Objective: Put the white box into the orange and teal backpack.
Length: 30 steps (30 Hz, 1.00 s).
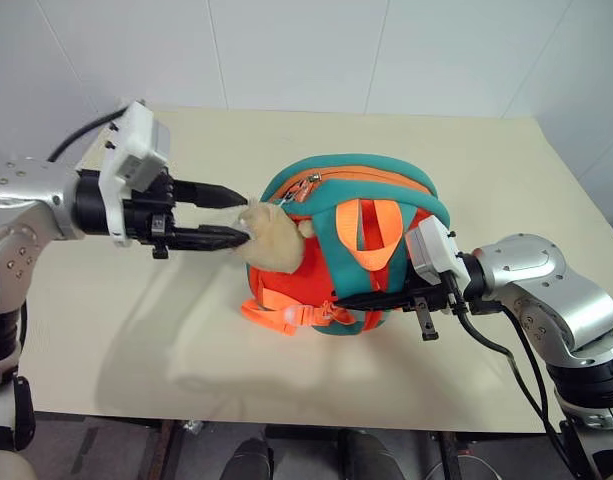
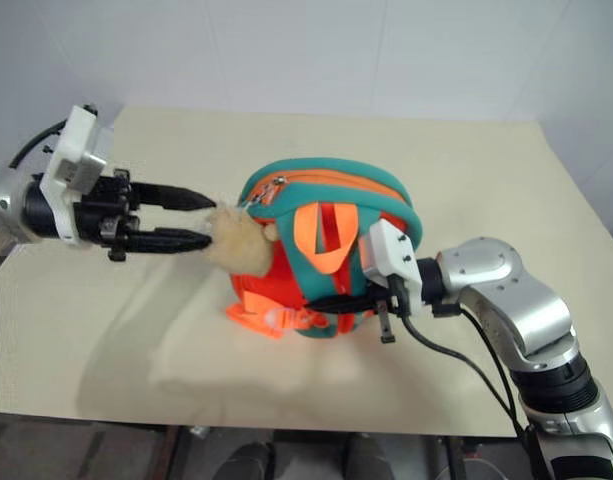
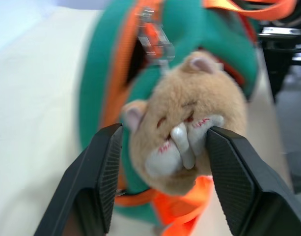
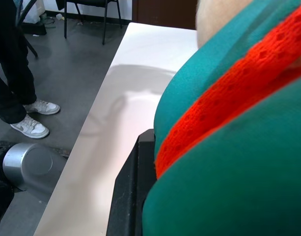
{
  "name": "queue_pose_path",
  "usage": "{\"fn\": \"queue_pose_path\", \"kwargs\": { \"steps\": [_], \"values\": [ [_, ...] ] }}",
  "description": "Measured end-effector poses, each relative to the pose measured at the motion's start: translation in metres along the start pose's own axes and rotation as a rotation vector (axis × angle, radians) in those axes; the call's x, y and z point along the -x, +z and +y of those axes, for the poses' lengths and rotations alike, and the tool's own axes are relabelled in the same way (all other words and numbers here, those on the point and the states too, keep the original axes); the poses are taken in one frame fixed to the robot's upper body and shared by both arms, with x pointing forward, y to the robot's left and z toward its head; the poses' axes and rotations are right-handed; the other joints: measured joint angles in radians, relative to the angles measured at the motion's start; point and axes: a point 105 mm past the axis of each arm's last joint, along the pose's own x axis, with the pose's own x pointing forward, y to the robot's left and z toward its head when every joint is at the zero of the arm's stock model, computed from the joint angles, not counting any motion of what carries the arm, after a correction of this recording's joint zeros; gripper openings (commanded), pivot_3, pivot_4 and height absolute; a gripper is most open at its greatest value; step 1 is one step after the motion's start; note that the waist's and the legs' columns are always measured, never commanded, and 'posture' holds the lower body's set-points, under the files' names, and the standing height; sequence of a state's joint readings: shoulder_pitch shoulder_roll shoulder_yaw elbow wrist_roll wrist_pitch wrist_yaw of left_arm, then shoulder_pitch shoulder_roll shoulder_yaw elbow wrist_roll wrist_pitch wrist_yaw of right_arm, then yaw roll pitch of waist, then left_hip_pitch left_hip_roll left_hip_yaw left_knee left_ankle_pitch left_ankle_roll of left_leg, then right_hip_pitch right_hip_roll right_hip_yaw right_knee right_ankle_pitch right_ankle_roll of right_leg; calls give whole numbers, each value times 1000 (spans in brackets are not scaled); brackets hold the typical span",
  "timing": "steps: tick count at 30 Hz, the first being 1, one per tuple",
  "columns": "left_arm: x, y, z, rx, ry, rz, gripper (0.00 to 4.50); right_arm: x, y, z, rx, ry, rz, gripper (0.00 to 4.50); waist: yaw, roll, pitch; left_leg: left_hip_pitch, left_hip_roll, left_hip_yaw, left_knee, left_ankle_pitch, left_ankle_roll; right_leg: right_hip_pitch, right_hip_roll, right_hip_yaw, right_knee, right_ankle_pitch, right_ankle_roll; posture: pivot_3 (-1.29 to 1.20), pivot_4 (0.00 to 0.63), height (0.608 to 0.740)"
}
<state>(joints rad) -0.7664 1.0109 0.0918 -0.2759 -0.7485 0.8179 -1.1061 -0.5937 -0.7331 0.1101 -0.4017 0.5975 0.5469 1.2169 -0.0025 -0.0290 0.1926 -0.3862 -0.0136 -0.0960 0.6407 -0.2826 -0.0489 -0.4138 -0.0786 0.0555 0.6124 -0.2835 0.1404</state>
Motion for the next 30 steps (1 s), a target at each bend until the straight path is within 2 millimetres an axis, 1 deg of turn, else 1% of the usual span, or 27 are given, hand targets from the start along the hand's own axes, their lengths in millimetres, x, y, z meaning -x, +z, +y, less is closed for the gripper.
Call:
{"fn": "queue_pose_path", "kwargs": {
  "steps": [6, 9, 14, 20, 24, 27, 30],
  "values": [
    [-16, 4, -17, 25, -90, -50, 2744, 0, -1, -1, -6, 0, 5, 535, 0, 0, 0, 0, 0, 0, 2, 0, 0, 0, 0, 0, -1, 0, 0, 0, 150, 740],
    [-19, 4, -19, 32, -106, -52, 2744, 0, -2, -2, -7, 5, 5, 535, -1, 0, 0, 0, 0, 0, 3, 0, 0, 0, 0, 0, 0, 0, 0, 0, 150, 740],
    [-30, 0, -26, 40, -149, -38, 2744, -1, -1, -2, -3, 15, 8, 535, 0, 0, 0, 0, 0, 0, 4, 0, 0, 0, 0, 0, 0, 0, 0, 0, 150, 740],
    [-32, 1, -34, 48, -175, -18, 2744, -1, -2, -2, -1, 10, 14, 535, -1, 0, 0, 0, 0, 0, 3, 0, 0, 0, 0, 0, 0, 0, 0, 0, 150, 740],
    [-26, -4, -36, 69, -142, 7, 2744, -2, -2, -3, -3, 10, 11, 535, -3, 0, 0, 1, 0, 0, 3, 0, 0, 0, 0, 1, 0, 0, 0, 0, 150, 740],
    [-31, -9, -36, 96, -123, 0, 2744, -2, -3, -4, -7, 7, 13, 535, -2, 0, 0, 1, 0, 0, 4, 0, 0, 0, 0, 1, 0, 0, 0, 0, 150, 740],
    [-37, -10, -35, 128, -112, -37, 2744, -2, -4, -6, -14, 4, 9, 535, 1, 0, 0, 1, 0, -1, 5, 0, 0, 1, 0, 0, 0, 0, 0, 0, 150, 740]
  ]
}}
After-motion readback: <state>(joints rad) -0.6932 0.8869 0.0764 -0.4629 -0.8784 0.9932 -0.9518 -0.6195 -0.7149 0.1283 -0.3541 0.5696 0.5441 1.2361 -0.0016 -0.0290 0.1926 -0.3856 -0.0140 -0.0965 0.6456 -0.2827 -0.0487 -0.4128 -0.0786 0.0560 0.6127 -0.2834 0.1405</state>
